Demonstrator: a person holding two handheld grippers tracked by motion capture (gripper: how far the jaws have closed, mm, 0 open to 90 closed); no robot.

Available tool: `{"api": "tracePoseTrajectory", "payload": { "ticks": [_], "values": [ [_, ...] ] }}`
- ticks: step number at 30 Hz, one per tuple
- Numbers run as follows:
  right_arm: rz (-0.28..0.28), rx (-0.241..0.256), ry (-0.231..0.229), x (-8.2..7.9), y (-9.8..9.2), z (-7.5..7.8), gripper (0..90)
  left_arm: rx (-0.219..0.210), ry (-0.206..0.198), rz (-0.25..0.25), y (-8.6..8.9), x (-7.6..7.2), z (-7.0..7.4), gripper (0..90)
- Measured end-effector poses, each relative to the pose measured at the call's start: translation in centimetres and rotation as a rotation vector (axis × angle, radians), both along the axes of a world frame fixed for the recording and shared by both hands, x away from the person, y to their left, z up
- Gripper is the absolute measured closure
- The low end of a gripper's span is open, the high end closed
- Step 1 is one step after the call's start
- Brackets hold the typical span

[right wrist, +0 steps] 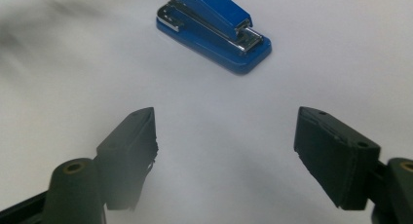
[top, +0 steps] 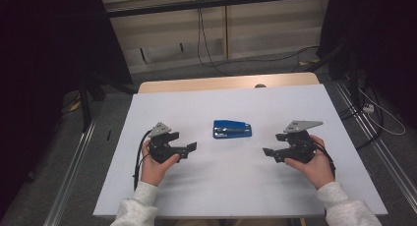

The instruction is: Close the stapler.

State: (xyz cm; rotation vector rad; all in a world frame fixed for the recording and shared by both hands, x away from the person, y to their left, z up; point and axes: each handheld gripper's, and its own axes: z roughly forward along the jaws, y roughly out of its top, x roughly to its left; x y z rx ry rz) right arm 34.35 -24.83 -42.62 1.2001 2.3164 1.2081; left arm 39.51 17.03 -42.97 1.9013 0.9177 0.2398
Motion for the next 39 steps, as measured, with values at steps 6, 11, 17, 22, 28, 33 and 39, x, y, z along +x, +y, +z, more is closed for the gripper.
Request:
{"api": "tracePoseTrajectory", "payload": {
  "ticks": [6,11,17,22,28,33,39],
  "values": [
    [-0.013,0.009,0.008,-1.2,-0.8,-0.1,20.3,-0.003,-0.005,-0.010,0.7,-0.9,0.4,9.6],
    [-0.016,-0.004,0.011,-2.1,-1.0,0.0,17.5,-0.009,0.001,-0.005,1.4,-1.3,0.2,9.5],
    [-0.006,-0.027,0.004,-2.9,-1.1,0.0,16.0,-0.009,0.006,0.008,2.3,-2.0,0.2,8.4],
    [-0.002,-0.029,0.004,-3.4,-1.3,0.0,15.0,0.013,-0.010,0.008,3.1,-2.8,0.2,8.4],
    [0.010,-0.027,0.010,-4.1,-1.4,0.0,14.4,0.013,-0.017,0.022,4.3,-3.6,0.2,8.4],
    [0.011,-0.033,0.004,-4.7,-1.6,0.2,13.9,0.014,-0.011,0.033,5.3,-4.3,0.1,8.4],
    [0.012,-0.023,-0.004,-5.0,-1.9,0.4,13.9,0.012,-0.006,0.043,6.4,-5.1,0.0,8.4]
  ]
}}
